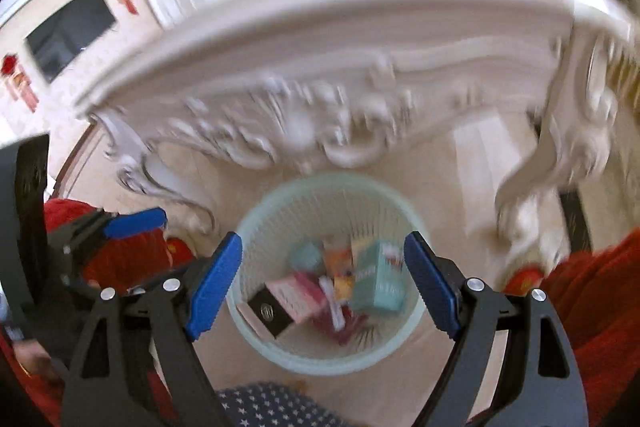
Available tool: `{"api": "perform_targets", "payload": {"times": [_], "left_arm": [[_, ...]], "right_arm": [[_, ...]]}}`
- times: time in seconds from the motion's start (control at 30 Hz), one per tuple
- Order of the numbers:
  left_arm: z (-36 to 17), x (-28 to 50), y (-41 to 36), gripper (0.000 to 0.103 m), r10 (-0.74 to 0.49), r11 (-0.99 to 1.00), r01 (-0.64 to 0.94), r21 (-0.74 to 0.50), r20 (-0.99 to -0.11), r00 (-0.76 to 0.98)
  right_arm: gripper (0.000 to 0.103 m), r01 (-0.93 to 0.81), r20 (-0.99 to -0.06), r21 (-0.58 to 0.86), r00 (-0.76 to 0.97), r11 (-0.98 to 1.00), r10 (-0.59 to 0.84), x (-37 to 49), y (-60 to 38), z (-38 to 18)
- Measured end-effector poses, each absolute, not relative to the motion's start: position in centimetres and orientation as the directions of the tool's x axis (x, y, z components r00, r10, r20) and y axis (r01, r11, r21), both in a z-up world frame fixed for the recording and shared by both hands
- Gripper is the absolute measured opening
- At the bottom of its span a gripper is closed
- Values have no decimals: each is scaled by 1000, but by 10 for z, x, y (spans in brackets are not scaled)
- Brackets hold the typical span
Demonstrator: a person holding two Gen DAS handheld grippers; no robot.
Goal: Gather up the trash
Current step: 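Move both open tools back over the table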
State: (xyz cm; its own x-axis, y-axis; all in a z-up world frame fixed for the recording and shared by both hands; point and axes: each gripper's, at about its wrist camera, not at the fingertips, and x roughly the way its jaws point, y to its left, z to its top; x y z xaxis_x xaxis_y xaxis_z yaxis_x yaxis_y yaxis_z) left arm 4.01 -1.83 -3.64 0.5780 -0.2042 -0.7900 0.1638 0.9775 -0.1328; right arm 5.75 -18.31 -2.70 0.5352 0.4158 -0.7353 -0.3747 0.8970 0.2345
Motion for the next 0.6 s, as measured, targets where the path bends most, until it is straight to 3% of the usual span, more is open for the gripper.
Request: {"api": "perform_targets", "payload": {"times": [0.07,0.33,0.5,0.6], "left_arm": [[-16,42,-14,91,-181,981,166,-99,-770,612],[91,99,43,90,-176,983,159,-91,-703,689],[137,203,70,94,-79,995,103,1,-631,772],[142,297,83,94,-28,999,39,3,-642,766]], "right_arm": [[85,-387,-709,242,555,890,435,58,-184,-10],[88,-438,-591,275,625,856,510,99,-190,77],[88,-422,-557,252,672,871,487,179,-177,105],[88,-405,-553,241,689,882,468,235,-161,113]]}}
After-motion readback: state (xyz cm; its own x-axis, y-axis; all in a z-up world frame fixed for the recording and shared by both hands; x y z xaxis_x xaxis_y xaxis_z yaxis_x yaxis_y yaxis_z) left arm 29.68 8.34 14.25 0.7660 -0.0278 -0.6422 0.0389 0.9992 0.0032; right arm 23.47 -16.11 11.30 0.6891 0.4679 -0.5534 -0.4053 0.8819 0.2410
